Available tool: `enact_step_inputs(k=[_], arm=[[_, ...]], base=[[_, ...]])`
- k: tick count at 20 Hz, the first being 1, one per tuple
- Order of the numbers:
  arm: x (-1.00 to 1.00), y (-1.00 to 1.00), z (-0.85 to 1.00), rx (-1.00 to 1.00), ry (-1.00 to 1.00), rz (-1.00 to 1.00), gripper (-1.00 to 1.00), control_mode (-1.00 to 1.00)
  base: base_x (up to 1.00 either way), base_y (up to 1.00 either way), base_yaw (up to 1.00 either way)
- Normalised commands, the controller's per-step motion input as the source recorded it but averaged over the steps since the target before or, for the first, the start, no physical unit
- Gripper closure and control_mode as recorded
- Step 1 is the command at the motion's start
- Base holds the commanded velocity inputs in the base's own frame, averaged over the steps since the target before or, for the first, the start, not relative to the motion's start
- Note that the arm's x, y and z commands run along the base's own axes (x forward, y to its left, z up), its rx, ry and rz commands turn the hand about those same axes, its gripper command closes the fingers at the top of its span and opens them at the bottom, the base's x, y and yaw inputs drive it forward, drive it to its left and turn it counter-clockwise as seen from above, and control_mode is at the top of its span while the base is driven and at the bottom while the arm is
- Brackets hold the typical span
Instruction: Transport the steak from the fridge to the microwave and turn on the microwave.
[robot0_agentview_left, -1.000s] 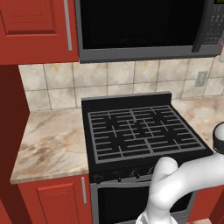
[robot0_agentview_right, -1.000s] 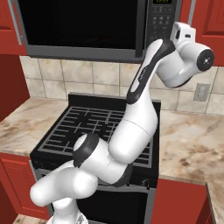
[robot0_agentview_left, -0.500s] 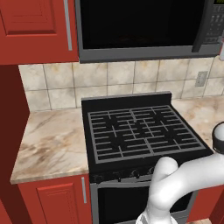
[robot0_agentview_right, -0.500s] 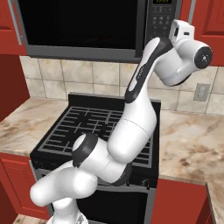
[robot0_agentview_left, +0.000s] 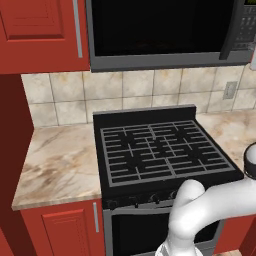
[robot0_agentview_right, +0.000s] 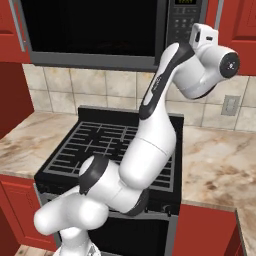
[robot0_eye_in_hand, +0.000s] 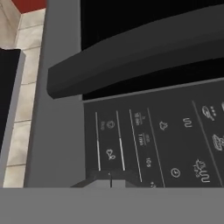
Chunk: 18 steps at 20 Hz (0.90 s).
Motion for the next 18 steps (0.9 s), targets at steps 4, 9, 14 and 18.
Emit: enact_step_inputs(k=[4, 9, 14, 18], arm=[[0.01, 0.01, -0.48, 0.00, 0.00, -0.01, 1.00, -1.00], [0.39, 0.00, -0.45, 0.00, 0.00, 0.00, 1.00, -1.00], [0.36, 0.00, 0.07, 0.00, -0.07, 0.00, 1.00, -1.00], [0.09, -0.04, 0.53, 0.01, -0.11, 0.00, 1.00, -1.00]], base=[[0.00, 0.00, 0.00], [0.00, 0.00, 0.00], [0.00, 0.00, 0.00], [0.00, 0.00, 0.00]])
